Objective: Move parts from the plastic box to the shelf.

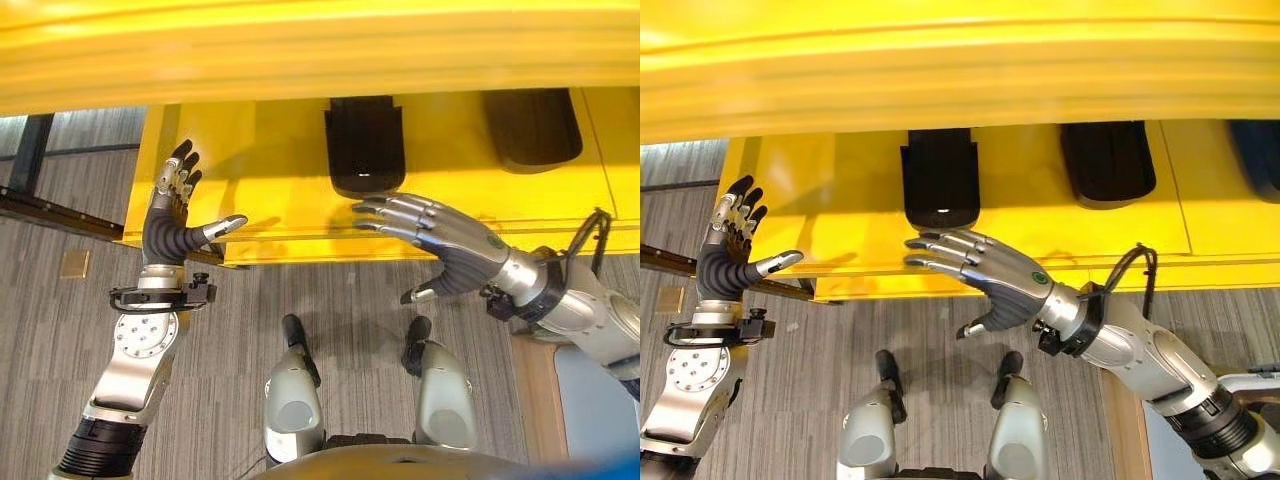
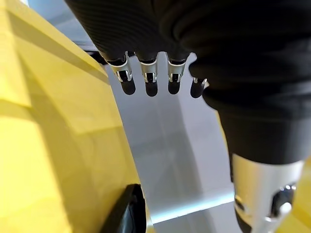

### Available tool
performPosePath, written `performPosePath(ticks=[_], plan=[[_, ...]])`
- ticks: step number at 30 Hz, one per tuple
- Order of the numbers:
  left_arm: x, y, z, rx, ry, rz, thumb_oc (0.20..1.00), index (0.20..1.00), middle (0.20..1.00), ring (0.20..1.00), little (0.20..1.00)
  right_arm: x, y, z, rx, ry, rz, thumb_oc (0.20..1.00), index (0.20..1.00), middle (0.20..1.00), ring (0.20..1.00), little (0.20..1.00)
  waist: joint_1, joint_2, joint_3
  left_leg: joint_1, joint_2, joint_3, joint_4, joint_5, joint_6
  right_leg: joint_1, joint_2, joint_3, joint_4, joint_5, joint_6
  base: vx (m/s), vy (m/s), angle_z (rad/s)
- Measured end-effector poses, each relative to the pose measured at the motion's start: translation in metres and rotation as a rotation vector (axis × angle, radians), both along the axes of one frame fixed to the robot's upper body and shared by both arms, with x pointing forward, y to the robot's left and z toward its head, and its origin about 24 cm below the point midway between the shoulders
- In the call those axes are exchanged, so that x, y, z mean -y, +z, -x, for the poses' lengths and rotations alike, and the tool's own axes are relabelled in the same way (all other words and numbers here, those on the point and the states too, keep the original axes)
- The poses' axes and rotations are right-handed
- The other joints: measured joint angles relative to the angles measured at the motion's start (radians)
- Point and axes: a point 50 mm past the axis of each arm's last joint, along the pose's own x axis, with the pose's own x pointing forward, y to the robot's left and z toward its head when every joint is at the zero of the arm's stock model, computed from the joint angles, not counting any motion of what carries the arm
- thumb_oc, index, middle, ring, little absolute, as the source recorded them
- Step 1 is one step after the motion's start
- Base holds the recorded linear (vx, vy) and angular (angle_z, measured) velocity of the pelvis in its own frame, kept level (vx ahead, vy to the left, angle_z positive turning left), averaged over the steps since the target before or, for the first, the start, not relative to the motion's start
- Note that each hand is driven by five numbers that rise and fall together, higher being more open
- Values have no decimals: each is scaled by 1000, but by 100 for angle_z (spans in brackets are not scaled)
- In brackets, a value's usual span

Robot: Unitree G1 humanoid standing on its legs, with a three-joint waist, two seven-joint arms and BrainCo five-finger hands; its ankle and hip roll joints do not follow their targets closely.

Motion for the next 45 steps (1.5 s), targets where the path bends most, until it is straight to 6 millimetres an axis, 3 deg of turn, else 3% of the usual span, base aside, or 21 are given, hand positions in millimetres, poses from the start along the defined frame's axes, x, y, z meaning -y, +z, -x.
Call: performPosePath(ticks=[5, 14, 20, 45], plan=[[3, 0, -3, -8, -33, -30, 1000, 1000, 1000, 1000, 1000, -2, -16, -15, -102, -45, 72, 1000, 1000, 1000, 1000, 1000, 46, -1, -1, 8, -1, -8, -2, 0, 0, 23, -3, -15, -9, 0, 3, 15, -20, 8], [7, -2, -5, -25, -69, -44, 1000, 1000, 1000, 1000, 1000, -6, -41, -29, -227, -143, 64, 1000, 1000, 1000, 1000, 1000, 51, -1, -5, 11, -3, -25, -1, -1, 0, 40, -7, -28, -9, 0, 4, 16, -3, 4], [9, -11, -10, -76, -76, -47, 1000, 1000, 1000, 1000, 1000, 9, -64, -46, -297, -293, 92, 1000, 1000, 1000, 1000, 1000, 53, -1, -24, 11, -3, -25, -1, -1, 0, 40, -8, -30, -9, -2, 5, 19, -4, 0], [14, -20, -17, -149, -116, -75, 1000, 1000, 1000, 1000, 1000, 43, -88, -79, -241, -550, 266, 1000, 1000, 1000, 1000, 1000, 37, 9, -30, 24, -13, -29, -3, -5, 1, 52, -22, -39, 10, -24, 11, 27, -2, 1]])
